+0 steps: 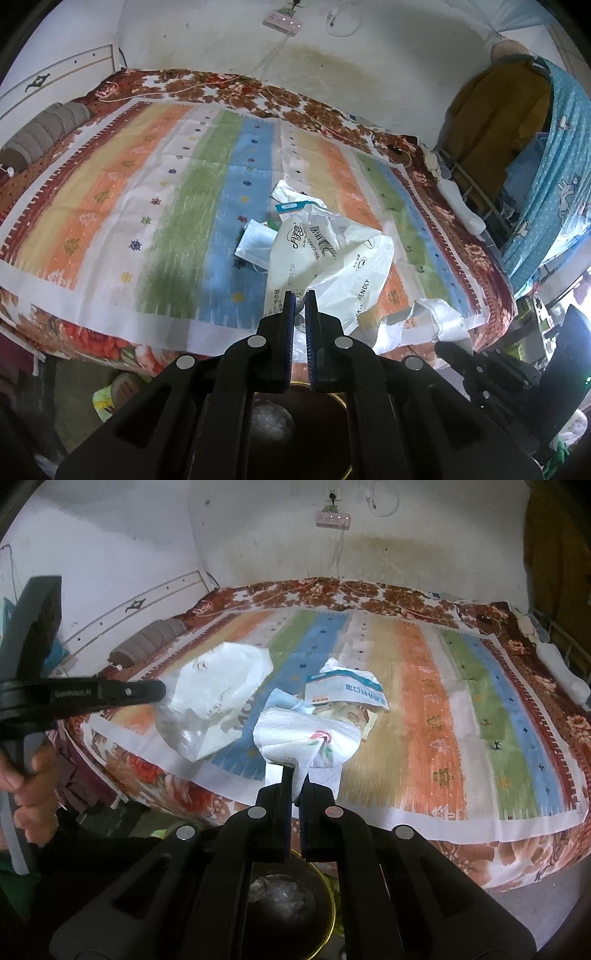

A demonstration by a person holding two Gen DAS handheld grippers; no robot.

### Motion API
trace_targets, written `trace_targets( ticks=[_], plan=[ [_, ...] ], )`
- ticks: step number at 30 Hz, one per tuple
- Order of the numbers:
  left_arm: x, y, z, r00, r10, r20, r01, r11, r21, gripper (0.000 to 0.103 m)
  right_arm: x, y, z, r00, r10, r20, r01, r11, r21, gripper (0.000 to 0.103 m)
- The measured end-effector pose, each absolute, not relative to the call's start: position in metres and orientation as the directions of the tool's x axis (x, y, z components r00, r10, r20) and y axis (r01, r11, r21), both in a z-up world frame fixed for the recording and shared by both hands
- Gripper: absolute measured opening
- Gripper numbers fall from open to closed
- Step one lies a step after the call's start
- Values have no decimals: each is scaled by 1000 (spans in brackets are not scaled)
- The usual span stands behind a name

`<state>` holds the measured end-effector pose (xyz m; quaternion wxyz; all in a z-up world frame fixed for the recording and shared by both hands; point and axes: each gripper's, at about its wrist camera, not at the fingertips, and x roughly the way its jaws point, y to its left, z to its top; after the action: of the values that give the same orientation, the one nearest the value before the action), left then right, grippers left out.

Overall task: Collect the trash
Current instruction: 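Carry the white bag and tissue in both tools over the bin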

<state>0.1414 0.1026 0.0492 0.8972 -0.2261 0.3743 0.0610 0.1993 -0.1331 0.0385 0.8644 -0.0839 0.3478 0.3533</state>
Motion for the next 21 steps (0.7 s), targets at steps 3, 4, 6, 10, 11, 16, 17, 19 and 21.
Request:
trace_targets(
  ticks=[3, 4, 6, 10, 11, 16, 17, 19, 21],
  plan=[
    [134, 96, 49, 716, -59, -695, -274, 893, -358, 5, 191, -137, 41, 513, 560, -651, -674, 732, 99, 2],
    [131, 94, 49, 718, -58, -693, -273, 893, -358, 5, 189, -138, 41, 516, 560, -648, -675, 732, 95, 2],
    [126, 92, 48, 721, -59, -690, -272, 892, -361, 5, 185, -139, 42, 521, 561, -644, -678, 730, 88, 2],
    [119, 90, 44, 720, -61, -691, -279, 887, -368, 5, 178, -144, 40, 512, 570, -643, -681, 726, 102, 2],
    [116, 89, 43, 719, -61, -692, -281, 886, -370, 5, 176, -145, 39, 510, 572, -643, -682, 724, 103, 2],
    [104, 80, 40, 720, -62, -691, -275, 889, -367, 5, 163, -152, 35, 496, 580, -646, -689, 716, 113, 2],
    [103, 79, 40, 721, -61, -690, -275, 889, -366, 5, 161, -153, 34, 495, 580, -647, -689, 715, 114, 2],
    [98, 76, 39, 722, -56, -690, -276, 891, -361, 5, 156, -155, 31, 488, 581, -652, -692, 713, 117, 2],
    [93, 74, 36, 720, -55, -692, -278, 890, -360, 5, 151, -156, 27, 483, 578, -657, -693, 711, 116, 2]
  ],
)
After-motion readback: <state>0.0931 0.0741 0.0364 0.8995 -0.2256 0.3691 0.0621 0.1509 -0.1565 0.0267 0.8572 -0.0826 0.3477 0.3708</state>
